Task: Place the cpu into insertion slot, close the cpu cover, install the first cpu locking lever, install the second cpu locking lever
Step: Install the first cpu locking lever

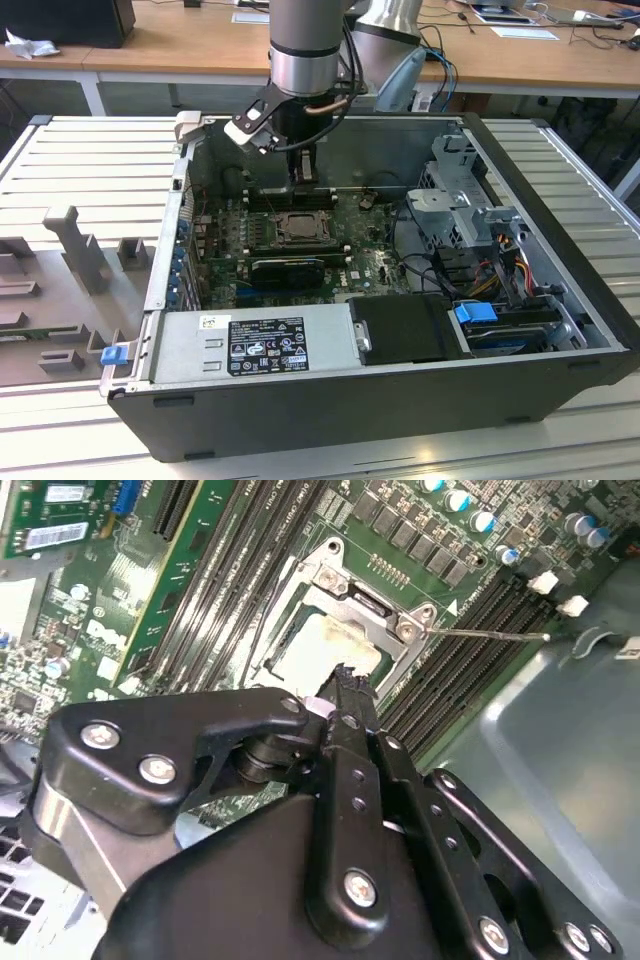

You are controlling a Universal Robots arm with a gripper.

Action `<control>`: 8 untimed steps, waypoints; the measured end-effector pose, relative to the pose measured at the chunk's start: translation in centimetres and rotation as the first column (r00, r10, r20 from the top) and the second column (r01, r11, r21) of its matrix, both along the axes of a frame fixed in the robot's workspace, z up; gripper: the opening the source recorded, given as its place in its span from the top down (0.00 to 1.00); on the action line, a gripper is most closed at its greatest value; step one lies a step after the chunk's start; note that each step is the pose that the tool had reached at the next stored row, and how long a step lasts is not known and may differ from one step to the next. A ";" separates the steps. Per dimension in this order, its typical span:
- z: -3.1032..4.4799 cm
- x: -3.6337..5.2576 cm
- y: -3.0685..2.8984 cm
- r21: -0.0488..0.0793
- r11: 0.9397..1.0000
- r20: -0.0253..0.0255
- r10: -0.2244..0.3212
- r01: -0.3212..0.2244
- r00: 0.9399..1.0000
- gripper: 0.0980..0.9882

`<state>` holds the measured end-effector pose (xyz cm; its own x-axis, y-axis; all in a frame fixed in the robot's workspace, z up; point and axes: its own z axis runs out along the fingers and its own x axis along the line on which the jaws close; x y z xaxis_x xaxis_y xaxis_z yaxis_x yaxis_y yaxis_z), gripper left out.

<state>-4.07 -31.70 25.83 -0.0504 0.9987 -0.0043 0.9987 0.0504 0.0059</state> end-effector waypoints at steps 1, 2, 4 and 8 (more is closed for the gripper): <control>0.42 0.00 0.00 -0.003 1.000 0.000 0.000 0.000 1.000 0.99; 0.67 0.00 0.00 -0.005 1.000 0.000 0.000 0.000 1.000 0.99; 1.25 0.00 0.00 -0.009 1.000 0.000 0.000 0.000 1.000 0.99; 1.40 0.00 0.00 -0.010 0.998 0.000 0.065 -0.065 0.998 0.99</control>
